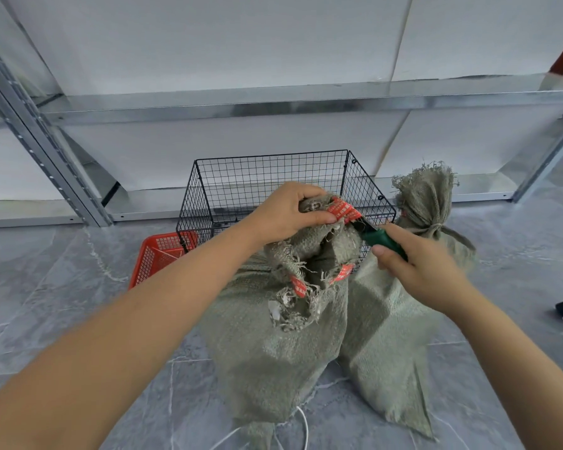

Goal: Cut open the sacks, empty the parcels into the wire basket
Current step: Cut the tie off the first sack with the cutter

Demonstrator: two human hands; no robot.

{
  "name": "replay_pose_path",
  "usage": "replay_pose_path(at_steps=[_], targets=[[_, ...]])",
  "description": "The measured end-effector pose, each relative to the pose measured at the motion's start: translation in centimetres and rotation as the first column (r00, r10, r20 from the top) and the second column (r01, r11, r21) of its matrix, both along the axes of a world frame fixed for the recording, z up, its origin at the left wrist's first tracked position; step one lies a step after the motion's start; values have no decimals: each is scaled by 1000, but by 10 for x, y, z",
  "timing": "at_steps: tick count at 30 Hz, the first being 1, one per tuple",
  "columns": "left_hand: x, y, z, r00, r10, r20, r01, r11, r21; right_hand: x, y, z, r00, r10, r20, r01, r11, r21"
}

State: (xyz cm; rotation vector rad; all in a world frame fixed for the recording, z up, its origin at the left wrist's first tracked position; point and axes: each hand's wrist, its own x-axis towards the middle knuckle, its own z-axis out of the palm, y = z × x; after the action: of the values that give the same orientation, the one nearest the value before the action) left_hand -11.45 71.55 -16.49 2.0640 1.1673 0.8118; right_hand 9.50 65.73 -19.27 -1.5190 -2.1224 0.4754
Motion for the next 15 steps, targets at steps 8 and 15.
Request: replay_pose_path(at_steps=[8, 15], targets=[[12, 3, -17, 990, 56, 128, -40, 991, -124, -27, -14, -23, 845, -192, -499, 94, 972, -215], [24, 2, -22, 980, 178, 87, -176, 984, -34, -42, -22, -20, 591, -370, -717, 87, 913, -399]])
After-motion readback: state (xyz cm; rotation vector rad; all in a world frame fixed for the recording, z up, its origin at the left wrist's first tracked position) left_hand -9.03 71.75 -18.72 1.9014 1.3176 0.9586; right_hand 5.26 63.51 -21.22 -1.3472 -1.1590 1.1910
